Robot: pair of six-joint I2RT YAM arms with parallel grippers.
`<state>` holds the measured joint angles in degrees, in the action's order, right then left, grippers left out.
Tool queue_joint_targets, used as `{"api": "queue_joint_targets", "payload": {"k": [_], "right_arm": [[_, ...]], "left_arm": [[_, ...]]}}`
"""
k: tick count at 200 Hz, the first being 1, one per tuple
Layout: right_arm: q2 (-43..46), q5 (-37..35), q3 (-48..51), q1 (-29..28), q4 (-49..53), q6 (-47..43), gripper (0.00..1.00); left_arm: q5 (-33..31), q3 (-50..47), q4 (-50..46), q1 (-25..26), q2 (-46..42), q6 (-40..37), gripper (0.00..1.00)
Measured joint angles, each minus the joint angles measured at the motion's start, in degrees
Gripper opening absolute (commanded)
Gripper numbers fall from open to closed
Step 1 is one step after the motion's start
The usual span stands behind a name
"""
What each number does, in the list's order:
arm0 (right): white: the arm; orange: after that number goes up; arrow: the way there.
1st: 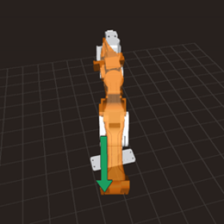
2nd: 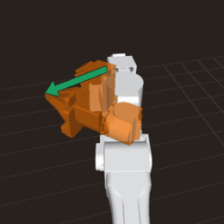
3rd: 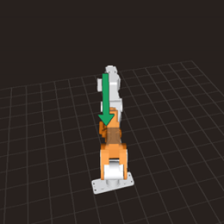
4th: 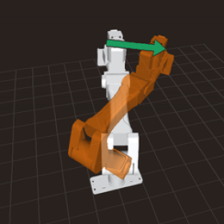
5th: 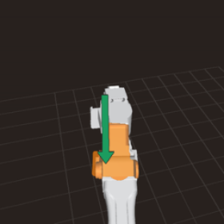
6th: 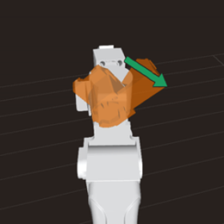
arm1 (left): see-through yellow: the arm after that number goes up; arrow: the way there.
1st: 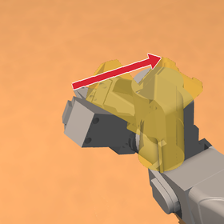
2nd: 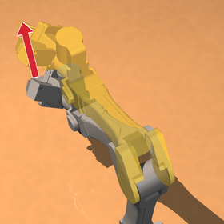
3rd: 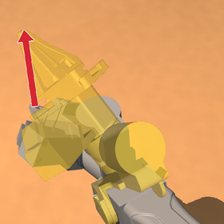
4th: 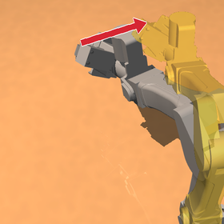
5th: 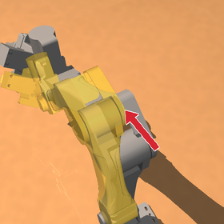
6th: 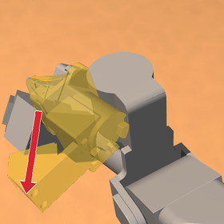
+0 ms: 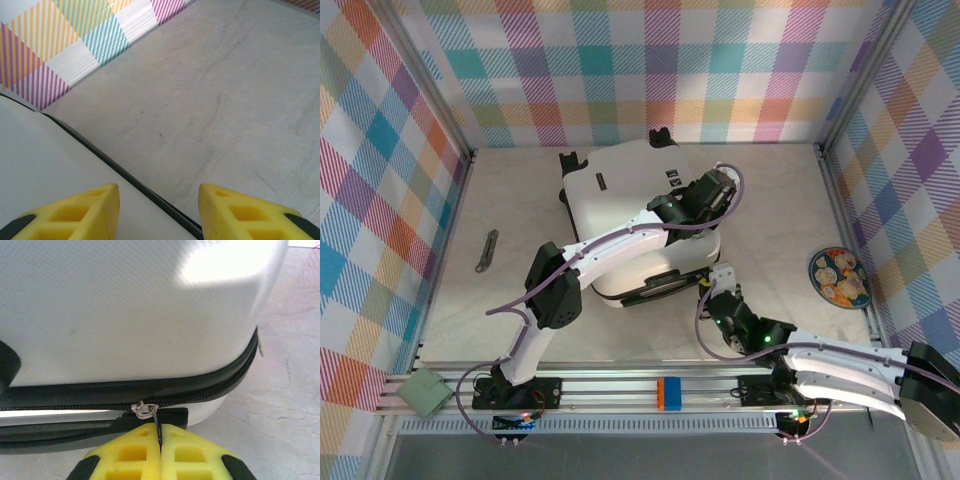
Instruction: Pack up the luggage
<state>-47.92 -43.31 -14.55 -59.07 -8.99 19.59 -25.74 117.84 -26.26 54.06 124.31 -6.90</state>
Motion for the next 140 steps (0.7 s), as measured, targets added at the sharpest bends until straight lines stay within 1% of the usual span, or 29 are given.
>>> {"api": "queue_joint_targets", "payload": {"k": [18,41,75,117,140], "right_arm": [[3.1,1.99,2.03,1.01,-1.07,-2.03,0.0],[4.44,3.69,2.69,1.77,-1.25,-4.39,0.0],[5.01,6.23,3.65,2.64,-2.93,-7.85,0.0],[4.83,8.98,3.74,3.04,-4.0,-11.02,0.0],[4.85,9.55,3.74,3.26,-4.02,-11.78,0.0]], "left_arm": [[0.42,0.07,0.04,0.0,0.0,0.15,0.43],[0.68,0.07,0.09,0.0,0.0,0.15,0.41],[1.05,0.9,-0.76,0.0,0.07,-0.2,0.44],[1.68,7.76,-7.1,-0.04,3.08,-1.49,0.49],[1.11,13.49,-9.81,0.07,6.71,-2.49,0.51]]}}
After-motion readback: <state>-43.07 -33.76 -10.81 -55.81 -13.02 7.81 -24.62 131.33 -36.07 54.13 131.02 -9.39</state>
